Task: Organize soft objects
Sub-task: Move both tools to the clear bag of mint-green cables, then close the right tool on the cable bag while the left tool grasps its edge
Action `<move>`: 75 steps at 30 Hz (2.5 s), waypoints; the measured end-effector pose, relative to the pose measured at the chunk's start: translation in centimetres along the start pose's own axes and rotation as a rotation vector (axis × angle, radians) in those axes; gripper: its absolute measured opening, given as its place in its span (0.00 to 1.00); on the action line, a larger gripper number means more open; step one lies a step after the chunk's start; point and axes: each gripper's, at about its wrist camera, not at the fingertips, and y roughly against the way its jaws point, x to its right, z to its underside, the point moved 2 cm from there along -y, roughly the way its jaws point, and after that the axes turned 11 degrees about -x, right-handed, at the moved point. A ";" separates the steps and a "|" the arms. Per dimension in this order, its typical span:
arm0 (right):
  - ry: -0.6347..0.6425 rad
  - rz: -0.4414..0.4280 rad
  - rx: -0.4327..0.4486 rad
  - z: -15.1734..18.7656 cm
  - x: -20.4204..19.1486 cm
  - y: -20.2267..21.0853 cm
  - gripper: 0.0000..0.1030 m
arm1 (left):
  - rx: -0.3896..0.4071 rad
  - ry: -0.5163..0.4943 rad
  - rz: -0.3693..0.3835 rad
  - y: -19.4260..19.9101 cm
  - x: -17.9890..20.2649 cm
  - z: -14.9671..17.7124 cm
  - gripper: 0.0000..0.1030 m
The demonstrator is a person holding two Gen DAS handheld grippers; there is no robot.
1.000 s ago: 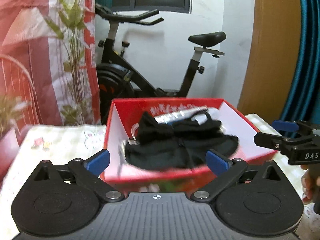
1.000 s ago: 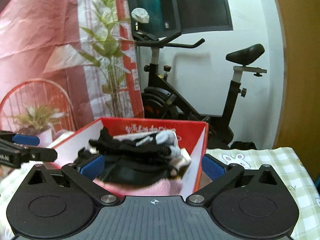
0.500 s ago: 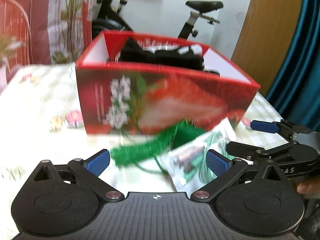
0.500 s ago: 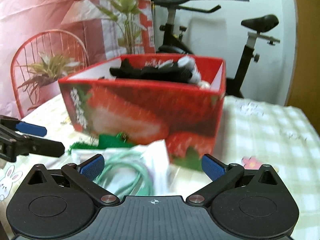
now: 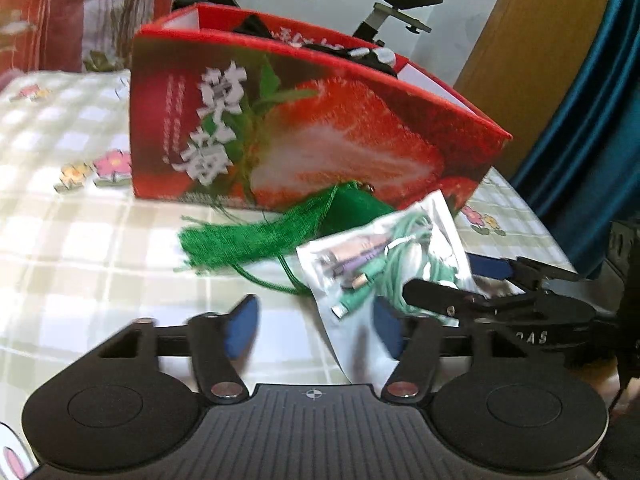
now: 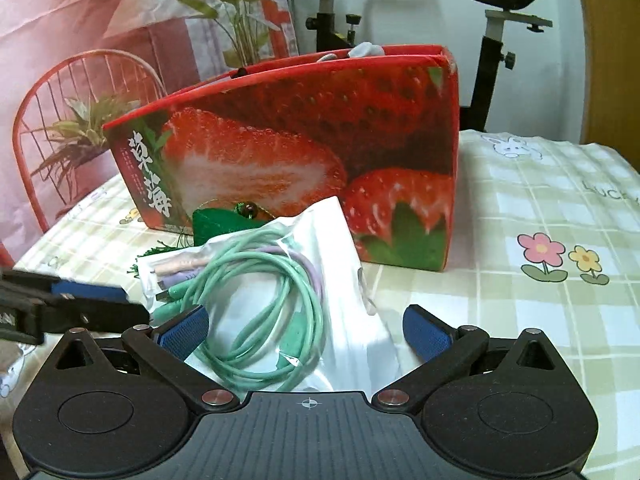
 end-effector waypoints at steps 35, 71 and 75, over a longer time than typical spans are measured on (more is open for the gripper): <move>0.178 -0.006 0.003 0.4 -2.4 0.3 0.86 | 0.049 0.037 0.136 -0.1 -1.4 2.4 0.36; 0.041 -0.145 0.097 0.5 0.4 1.7 0.45 | 0.065 0.055 0.110 -0.3 -2.0 2.2 0.36; -0.011 -0.125 0.100 0.4 1.0 1.5 0.51 | 0.079 0.073 0.092 -0.1 -2.4 2.1 0.36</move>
